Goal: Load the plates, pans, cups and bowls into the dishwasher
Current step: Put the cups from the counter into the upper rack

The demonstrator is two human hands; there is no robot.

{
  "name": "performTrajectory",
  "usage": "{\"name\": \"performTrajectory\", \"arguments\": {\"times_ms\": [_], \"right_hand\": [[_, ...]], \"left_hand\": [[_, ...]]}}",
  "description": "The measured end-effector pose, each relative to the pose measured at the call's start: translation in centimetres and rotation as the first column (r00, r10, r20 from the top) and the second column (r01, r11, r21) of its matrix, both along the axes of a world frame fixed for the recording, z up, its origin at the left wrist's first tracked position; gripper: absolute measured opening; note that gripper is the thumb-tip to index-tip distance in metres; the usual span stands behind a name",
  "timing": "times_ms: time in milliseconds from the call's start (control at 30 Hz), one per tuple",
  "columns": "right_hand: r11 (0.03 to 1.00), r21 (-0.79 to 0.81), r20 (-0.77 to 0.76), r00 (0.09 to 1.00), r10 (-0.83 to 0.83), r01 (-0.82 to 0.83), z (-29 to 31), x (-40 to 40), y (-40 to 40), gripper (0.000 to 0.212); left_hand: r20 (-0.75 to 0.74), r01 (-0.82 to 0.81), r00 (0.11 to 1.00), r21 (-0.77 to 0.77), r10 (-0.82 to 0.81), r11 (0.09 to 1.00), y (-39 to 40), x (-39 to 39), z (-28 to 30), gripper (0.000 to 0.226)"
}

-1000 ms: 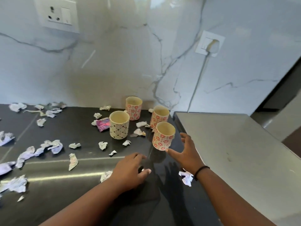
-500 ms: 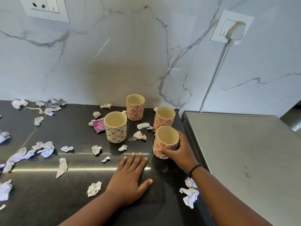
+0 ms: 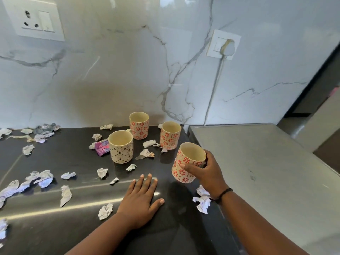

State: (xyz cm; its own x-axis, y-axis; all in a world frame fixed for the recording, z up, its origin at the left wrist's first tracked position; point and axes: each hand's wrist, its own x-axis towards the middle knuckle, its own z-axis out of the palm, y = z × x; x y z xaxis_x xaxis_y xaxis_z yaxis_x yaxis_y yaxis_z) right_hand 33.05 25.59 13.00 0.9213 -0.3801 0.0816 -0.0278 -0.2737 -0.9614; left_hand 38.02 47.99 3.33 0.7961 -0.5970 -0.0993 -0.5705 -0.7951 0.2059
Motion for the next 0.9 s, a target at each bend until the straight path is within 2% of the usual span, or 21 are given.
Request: {"name": "performTrajectory", "arguments": {"times_ms": [100, 200, 267, 300, 333, 433, 533, 733, 833, 900], "right_hand": [[0.998, 0.048, 0.014, 0.999, -0.043, 0.043, 2.3, -3.9, -0.1, 0.068], [0.99, 0.109, 0.039, 0.995, -0.091, 0.086, 4.1, -8.3, -0.5, 0.058], [0.984, 0.128, 0.052, 0.99, -0.128, 0.12, 5.1, -11.3, -0.7, 0.052], [0.981, 0.137, 0.062, 0.987, -0.149, 0.14, 5.6, -12.8, -0.8, 0.049], [0.977, 0.148, 0.07, 0.983, -0.168, 0.156, 6.1, -14.1, -0.9, 0.048], [0.964, 0.142, 0.085, 0.967, -0.238, 0.225, 7.7, -18.3, -1.6, 0.055], [0.955, 0.154, 0.104, 0.957, -0.269, 0.252, 8.5, -21.9, -2.7, 0.054], [0.945, 0.213, 0.107, 0.955, -0.277, 0.25, 9.0, -29.3, -5.6, 0.041], [0.923, 0.245, 0.105, 0.938, -0.33, 0.297, 8.5, -33.8, -8.4, 0.058], [0.869, 0.387, 0.09, 0.926, -0.368, 0.308, 7.1, -37.1, -10.3, 0.067]], "left_hand": [[-0.188, -0.016, 0.982, -0.091, -0.002, 0.996, -1.0, -0.4, 2.4, 0.076], [-0.376, 0.001, 0.911, -0.404, -0.167, 0.915, -3.4, -2.8, 6.6, 0.081], [-0.546, -0.066, 0.74, -0.64, -0.393, 0.765, -5.2, -5.8, 9.3, 0.075], [-0.59, -0.117, 0.639, -0.708, -0.493, 0.696, -6.1, -7.3, 10.2, 0.073], [-0.604, -0.146, 0.578, -0.738, -0.549, 0.659, -7.0, -8.6, 10.6, 0.076], [-0.573, -0.135, 0.527, -0.786, -0.627, 0.604, -9.9, -12.1, 11.7, 0.084], [-0.578, -0.177, 0.47, -0.802, -0.667, 0.571, -12.4, -14.5, 12.2, 0.071], [-0.577, -0.105, 0.398, -0.801, -0.713, 0.589, -17.7, -20.5, 12.7, 0.08], [-0.586, -0.11, 0.34, -0.801, -0.735, 0.588, -20.7, -24.3, 12.8, 0.076], [-0.588, -0.131, 0.303, -0.805, -0.75, 0.578, -23.1, -27.4, 12.7, 0.072]]}}
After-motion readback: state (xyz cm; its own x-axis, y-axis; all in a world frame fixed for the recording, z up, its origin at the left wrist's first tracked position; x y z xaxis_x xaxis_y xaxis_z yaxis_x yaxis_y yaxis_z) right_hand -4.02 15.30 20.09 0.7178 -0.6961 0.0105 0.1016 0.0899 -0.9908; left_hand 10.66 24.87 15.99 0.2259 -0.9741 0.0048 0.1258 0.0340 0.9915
